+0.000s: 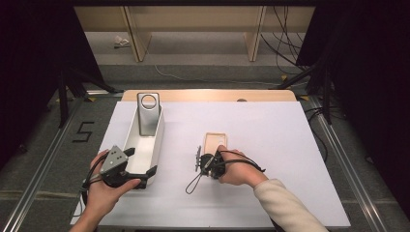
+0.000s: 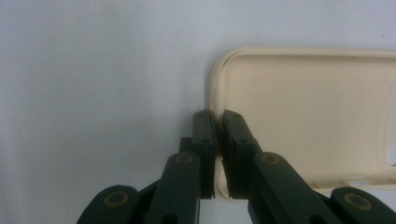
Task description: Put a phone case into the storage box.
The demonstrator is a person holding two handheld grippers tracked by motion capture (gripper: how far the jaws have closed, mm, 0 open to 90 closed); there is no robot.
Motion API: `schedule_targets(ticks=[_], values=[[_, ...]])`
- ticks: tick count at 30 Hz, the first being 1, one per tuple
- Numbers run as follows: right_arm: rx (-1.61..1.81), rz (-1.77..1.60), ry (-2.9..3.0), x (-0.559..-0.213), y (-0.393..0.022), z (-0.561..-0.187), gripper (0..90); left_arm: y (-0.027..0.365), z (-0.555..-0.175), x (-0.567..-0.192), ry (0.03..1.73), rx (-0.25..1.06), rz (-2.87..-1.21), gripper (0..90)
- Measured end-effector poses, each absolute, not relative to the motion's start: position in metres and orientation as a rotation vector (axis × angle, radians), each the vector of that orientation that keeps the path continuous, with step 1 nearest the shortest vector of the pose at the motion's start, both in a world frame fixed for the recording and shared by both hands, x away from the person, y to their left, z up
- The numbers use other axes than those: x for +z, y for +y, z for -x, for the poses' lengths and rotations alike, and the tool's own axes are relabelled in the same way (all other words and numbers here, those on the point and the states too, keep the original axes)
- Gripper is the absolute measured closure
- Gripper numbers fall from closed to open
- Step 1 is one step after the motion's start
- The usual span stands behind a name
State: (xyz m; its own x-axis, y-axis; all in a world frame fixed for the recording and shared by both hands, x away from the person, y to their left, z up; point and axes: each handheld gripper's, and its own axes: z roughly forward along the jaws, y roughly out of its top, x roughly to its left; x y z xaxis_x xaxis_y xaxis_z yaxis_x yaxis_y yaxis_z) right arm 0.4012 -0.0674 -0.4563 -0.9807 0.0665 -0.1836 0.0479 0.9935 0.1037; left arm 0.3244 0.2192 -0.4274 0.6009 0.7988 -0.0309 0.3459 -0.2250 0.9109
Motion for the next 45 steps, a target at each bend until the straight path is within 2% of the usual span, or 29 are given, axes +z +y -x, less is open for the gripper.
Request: schedule_targets(ticks=[19, 30, 45], values=[[0.208, -0.062, 2.946, -0.454, -0.074, -0.400, 87.0, 0.219, -0.325, -0.428, 0.930, 0.553, -1.815, 1.2], [0.542, -0.174, 2.950, -0.439, -0.095, -0.403, 87.4, 0.220, -0.325, -0.428, 0.933, 0.552, -1.808, 2.0], [0.811, -0.237, 2.892, -0.425, -0.114, -0.400, 87.5, 0.220, -0.327, -0.425, 0.940, 0.557, -1.793, 3.9]])
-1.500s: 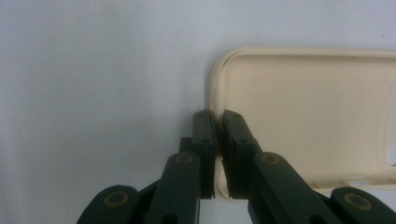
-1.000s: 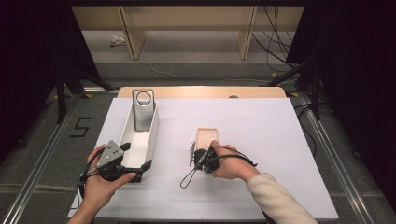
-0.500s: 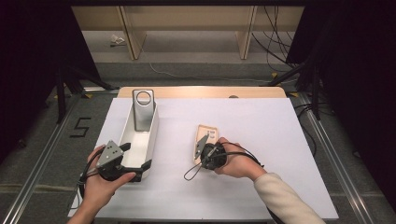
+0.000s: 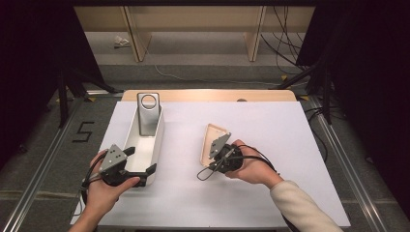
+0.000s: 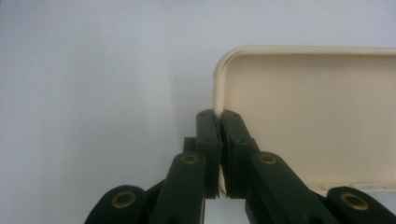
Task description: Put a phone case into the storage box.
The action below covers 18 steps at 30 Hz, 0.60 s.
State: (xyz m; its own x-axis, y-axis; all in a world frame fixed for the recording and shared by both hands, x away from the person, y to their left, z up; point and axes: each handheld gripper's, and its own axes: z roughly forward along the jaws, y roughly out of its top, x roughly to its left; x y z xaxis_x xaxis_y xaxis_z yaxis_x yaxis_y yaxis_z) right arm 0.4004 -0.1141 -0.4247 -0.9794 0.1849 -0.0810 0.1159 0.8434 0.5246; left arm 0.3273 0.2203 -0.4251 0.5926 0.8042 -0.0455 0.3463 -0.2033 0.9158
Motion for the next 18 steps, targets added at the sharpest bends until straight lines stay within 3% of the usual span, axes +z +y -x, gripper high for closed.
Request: schedule_targets(ticks=[18], values=[[0.946, -0.212, 2.866, -0.417, -0.126, -0.384, 87.5, 0.198, -0.345, -0.410, 0.932, 0.504, -1.809, 11.6]])
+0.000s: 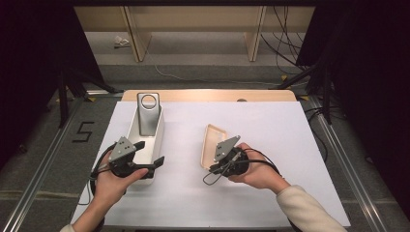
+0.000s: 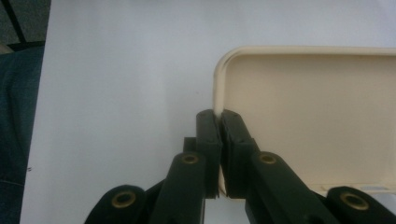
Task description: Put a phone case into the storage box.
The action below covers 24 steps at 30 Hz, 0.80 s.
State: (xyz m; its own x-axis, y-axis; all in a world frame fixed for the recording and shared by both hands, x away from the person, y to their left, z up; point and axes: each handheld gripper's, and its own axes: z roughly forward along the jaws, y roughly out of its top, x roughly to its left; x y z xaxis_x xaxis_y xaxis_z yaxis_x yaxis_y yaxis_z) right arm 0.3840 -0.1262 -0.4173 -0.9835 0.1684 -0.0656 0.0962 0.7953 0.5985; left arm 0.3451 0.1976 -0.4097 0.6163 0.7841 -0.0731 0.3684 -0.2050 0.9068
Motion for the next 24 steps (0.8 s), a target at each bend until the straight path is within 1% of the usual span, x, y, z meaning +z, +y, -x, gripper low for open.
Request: schedule_targets(ticks=[4, 14, 24], values=[[0.962, -0.204, 2.863, -0.417, -0.129, -0.381, 87.5, 0.188, -0.353, -0.405, 0.925, 0.495, -1.833, 14.7], [0.985, -0.180, 2.854, -0.414, -0.131, -0.372, 87.5, 0.154, -0.368, -0.401, 0.885, 0.442, -1.887, 15.0], [0.992, -0.157, 2.852, -0.413, -0.131, -0.365, 87.5, 0.130, -0.386, -0.389, 0.852, 0.413, -1.921, 15.3]])
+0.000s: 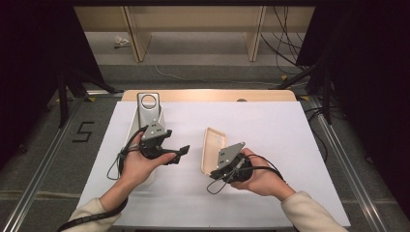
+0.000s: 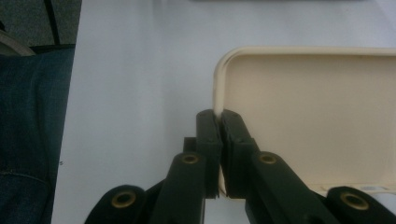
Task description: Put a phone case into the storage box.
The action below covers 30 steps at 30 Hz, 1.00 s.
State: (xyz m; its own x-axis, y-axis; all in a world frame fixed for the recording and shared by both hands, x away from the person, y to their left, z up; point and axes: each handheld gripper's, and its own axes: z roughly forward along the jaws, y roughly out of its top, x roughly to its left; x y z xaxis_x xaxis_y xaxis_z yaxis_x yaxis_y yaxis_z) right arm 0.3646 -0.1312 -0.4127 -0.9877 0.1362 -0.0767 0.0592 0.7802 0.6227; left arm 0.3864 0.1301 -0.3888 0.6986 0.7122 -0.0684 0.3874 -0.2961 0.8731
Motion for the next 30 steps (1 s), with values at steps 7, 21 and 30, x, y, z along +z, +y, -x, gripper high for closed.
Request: schedule_targets(ticks=[7, 21, 30], values=[[0.992, -0.146, 2.848, -0.412, -0.129, -0.362, 87.6, 0.113, -0.397, -0.387, 0.857, 0.375, -1.941, 16.2], [1.008, -0.131, 2.852, -0.412, -0.127, -0.359, 87.6, 0.083, -0.417, -0.386, 0.881, 0.321, -1.991, 21.3], [1.008, -0.121, 2.848, -0.412, -0.126, -0.359, 87.6, 0.074, -0.432, -0.386, 0.955, 0.279, -2.004, 33.1]])
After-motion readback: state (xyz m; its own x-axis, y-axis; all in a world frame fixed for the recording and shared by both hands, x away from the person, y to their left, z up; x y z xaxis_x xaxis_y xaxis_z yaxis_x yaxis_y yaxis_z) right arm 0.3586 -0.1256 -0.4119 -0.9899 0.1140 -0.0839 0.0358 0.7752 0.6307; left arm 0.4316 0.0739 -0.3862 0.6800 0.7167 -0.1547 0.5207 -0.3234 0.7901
